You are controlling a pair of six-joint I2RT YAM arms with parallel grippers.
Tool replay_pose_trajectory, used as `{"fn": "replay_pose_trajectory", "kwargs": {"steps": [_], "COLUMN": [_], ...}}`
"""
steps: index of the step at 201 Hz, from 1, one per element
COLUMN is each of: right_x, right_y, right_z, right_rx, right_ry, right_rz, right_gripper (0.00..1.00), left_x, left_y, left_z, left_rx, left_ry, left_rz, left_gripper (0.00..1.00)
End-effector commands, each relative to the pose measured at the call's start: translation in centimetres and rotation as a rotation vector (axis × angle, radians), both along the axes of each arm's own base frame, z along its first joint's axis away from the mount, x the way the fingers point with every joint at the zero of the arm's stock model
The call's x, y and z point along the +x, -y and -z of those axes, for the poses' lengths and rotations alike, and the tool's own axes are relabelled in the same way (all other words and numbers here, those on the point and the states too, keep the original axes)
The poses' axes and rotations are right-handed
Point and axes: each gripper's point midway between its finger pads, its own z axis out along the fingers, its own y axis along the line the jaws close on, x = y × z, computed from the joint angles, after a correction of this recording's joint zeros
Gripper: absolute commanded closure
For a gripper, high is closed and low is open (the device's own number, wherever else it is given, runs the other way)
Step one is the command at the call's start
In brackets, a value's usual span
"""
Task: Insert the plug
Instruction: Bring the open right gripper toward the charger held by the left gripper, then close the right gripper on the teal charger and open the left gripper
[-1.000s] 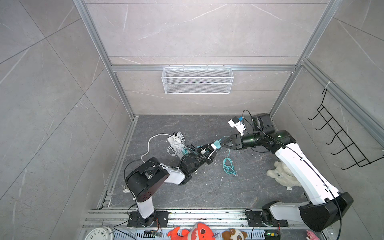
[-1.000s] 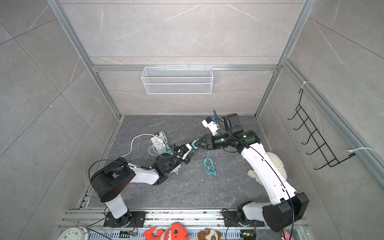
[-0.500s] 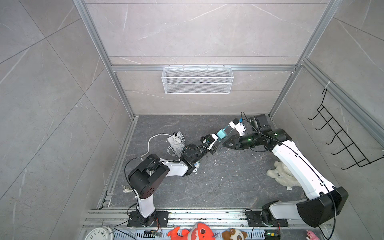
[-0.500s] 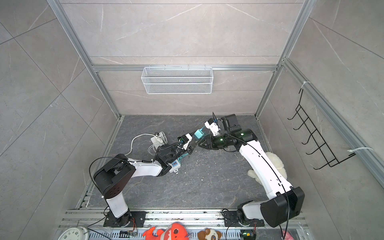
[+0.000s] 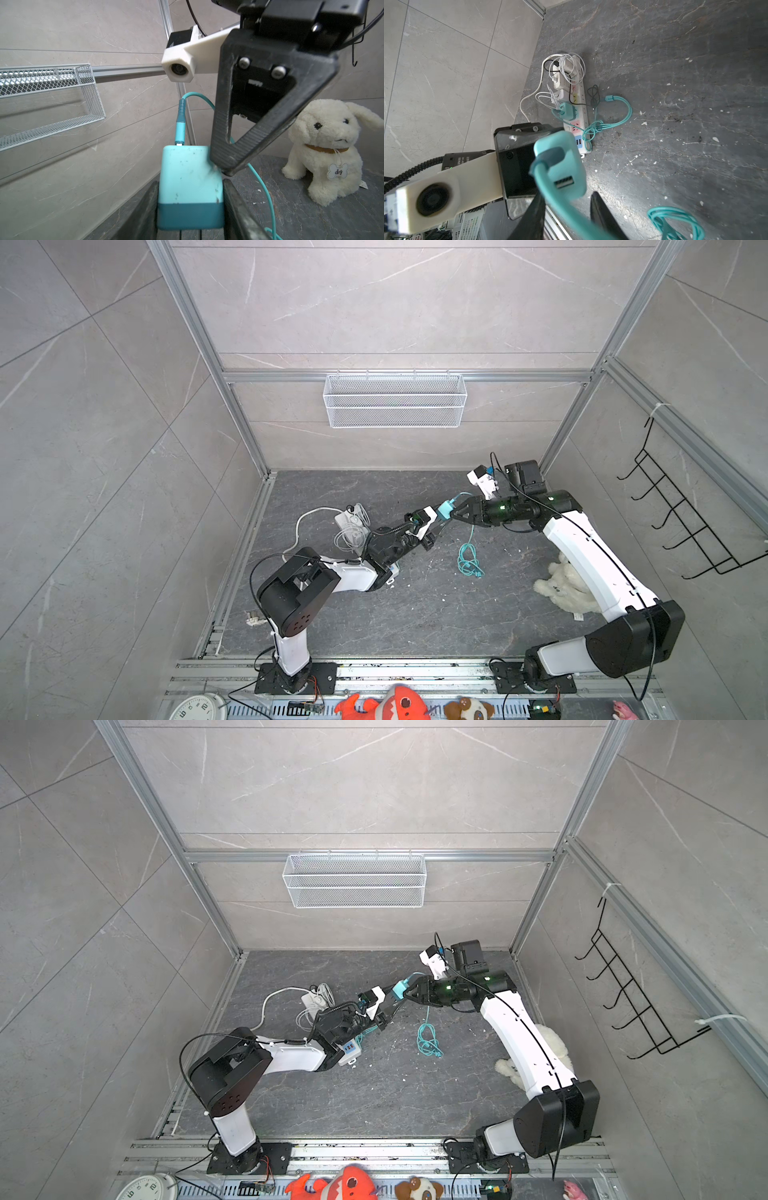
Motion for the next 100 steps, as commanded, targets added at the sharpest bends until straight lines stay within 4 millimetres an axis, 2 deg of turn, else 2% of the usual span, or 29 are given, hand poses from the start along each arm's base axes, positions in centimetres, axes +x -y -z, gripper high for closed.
{"fn": "replay_pose_trajectory", "kwargs": {"steps": [1,43,78,100], "right_x": [1.1,2.0,2.4,2.5], "right_y": [-0.3,-0.6,-1.7,-1.9], "right_z": [-1.5,-1.7,-2.1,-1.7], "right_rx": [0.027,0.061,0.133,0.149], "right_ry": [0.052,0.067,0.054,0.039], "right_rz": [-0.009,-0.011,-0.05,-0.058], "right_gripper": [0.59,0.59,0.59,0.61], "left_x": [-0.7,-0.6,-0.4,-0.1], "left_y": [-0.2,0.2,0.5,0.7], "left_z": [-4.1,-3.8,-3.7,-3.5], "left_rx": [-0.116,-0.121,-0.122,-0.124], "left_ry": [0.071,0.053,0.049,0.04], "left_rz": [0.036,0.052,0.06,0.056], "left_gripper": [1.0,1.0,1.0,1.0]}}
